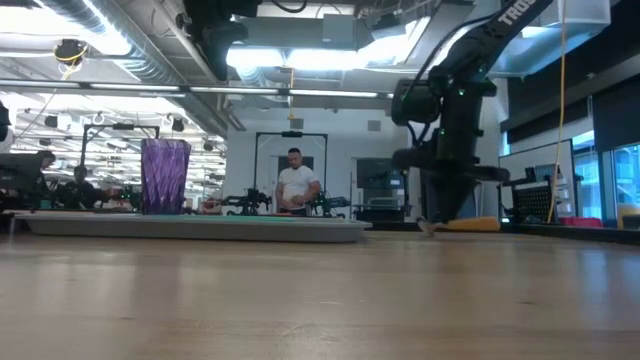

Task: Pick and place plate/cup/fork/spoon on tray
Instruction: Put the orange spoon on the right side of the light orange fork

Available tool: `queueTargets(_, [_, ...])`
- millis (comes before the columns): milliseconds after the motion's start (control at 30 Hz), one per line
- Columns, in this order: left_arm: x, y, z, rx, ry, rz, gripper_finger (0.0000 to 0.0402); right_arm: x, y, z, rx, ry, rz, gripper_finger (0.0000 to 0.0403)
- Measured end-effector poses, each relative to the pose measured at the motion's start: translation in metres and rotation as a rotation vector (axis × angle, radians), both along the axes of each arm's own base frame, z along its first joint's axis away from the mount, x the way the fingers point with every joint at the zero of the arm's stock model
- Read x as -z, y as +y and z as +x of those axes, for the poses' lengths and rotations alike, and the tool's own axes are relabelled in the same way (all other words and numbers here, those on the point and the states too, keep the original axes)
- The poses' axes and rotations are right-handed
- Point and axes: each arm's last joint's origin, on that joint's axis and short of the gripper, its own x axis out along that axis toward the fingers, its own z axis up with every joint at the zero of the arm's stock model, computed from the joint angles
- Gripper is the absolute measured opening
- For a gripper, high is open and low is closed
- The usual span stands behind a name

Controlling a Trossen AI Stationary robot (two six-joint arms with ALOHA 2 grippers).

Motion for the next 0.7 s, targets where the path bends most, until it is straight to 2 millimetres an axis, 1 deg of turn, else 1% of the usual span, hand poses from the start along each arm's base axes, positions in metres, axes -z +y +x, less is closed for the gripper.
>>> queueTargets(133, [0.000, 0.000, 0.000, 0.000, 0.000, 0.000, 0.0050, -0.003, 0.006, 0.004, -0.017, -0.006, -0.002, 0.0000])
queueTargets(433, [0.000, 0.000, 0.000, 0.000, 0.000, 0.000, 0.0050, -0.002, 0.023, 0.011, -0.037, 0.002, 0.011, 0.0000])
queueTargets(700, [0.000, 0.000, 0.000, 0.000, 0.000, 0.000, 0.0050, 0.022, 0.024, 0.016, -0.049, 0.083, 0.038, 0.0000])
